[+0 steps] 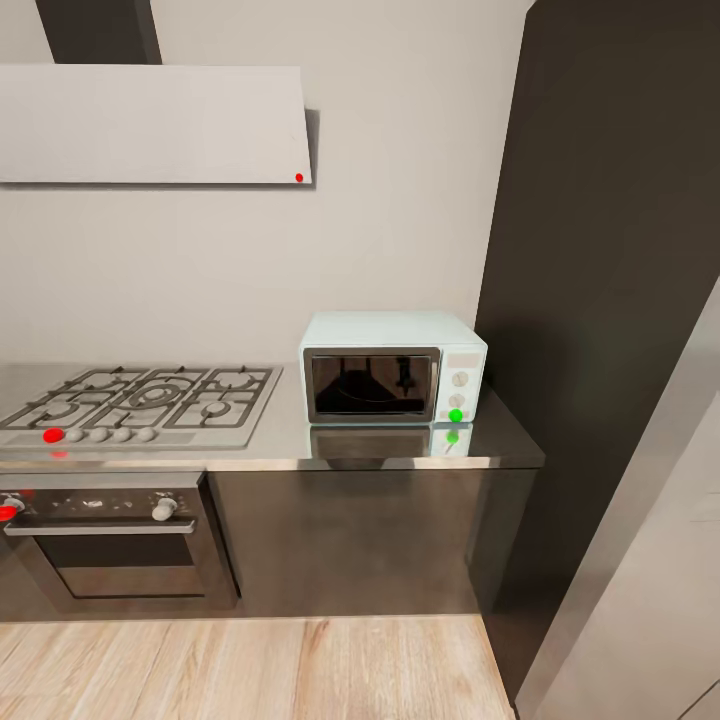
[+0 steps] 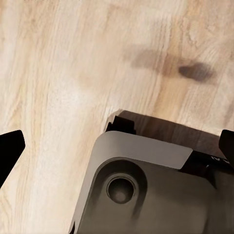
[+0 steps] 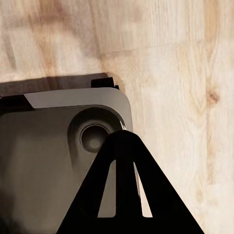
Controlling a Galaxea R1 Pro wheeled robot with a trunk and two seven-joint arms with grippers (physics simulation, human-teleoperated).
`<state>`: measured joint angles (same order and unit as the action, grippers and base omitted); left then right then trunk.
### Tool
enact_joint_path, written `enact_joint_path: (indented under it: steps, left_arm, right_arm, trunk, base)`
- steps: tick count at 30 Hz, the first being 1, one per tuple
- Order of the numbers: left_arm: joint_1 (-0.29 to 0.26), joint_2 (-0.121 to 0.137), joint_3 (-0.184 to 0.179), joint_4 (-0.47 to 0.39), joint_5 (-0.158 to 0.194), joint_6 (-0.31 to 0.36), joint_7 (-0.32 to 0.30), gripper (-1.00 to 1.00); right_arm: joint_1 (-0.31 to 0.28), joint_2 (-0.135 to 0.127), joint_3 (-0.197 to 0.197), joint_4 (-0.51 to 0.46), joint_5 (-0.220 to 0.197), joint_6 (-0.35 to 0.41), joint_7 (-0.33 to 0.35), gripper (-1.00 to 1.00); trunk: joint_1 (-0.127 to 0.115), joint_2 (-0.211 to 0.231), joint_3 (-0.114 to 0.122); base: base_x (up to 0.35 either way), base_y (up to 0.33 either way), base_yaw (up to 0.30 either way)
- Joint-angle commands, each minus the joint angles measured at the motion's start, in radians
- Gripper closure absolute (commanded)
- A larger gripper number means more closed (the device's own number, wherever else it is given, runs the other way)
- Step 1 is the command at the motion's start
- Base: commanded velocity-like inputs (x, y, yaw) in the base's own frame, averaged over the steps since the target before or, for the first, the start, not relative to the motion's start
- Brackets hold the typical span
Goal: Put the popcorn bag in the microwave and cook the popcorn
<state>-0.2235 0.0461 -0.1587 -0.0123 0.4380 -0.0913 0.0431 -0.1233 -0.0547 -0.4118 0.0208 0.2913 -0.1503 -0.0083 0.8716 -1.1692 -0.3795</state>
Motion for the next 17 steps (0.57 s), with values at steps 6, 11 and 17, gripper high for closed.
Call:
enact_joint_path:
  steps: [6,11,17]
  left_arm:
    - [0.000,0.000,-0.009,0.000,0.007,-0.003,0.003,-1.00]
    - [0.000,0.000,-0.009,0.000,0.007,-0.002,0.003,-1.00]
    - [0.000,0.000,-0.009,0.000,0.007,-0.002,0.003,-1.00]
  right_arm:
    - [-0.001,0.000,-0.008,0.002,0.009,-0.005,-0.001,1.00]
    - [-0.001,0.000,-0.008,0.002,0.009,-0.005,-0.001,1.00]
    - [-0.001,0.044,-0.010,0.011,0.003,0.003,-0.001,1.00]
  trunk:
    - [0.000,-0.001,-0.001]
    - [0.000,-0.001,-0.001]
    - [0.000,-0.001,-0.001]
  base:
    - [0.000,0.000,0.000]
    - [0.000,0.000,0.000]
    - [0.000,0.000,0.000]
